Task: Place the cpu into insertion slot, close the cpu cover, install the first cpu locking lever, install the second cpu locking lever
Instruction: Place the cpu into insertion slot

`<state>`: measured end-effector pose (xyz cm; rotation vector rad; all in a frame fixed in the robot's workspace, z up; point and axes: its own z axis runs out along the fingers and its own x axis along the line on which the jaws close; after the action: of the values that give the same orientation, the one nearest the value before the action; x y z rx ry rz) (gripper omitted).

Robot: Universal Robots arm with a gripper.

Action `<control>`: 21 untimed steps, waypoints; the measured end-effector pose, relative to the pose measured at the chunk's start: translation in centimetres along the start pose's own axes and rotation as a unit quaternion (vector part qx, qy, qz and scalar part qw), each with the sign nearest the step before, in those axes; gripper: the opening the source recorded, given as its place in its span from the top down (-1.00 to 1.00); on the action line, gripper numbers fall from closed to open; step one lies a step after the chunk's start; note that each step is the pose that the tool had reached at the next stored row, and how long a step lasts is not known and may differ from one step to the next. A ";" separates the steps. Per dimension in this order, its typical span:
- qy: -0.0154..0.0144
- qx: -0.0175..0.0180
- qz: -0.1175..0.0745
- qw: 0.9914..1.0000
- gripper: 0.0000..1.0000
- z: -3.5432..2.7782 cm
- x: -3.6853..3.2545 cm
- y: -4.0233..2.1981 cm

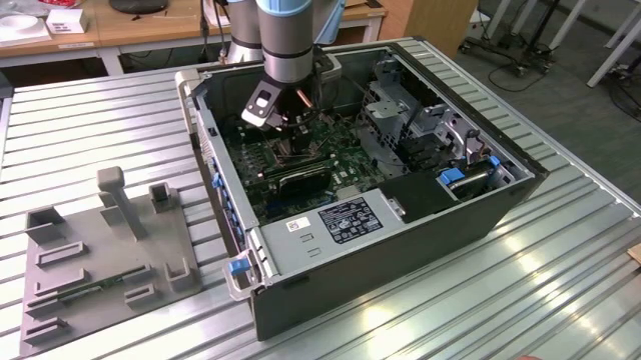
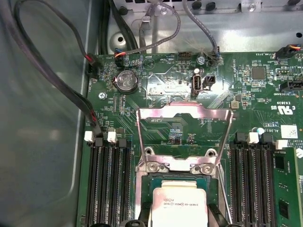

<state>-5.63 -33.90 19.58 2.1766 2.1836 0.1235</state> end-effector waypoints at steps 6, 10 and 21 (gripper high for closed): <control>0.000 0.000 0.000 1.000 -0.08 0.07 -0.02 -0.01; 0.000 0.000 0.000 1.000 -0.08 0.09 -0.01 -0.11; 0.000 0.000 0.000 1.000 -0.08 0.24 -0.05 -0.22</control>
<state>-5.82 -33.94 19.32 2.1765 2.1837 0.1230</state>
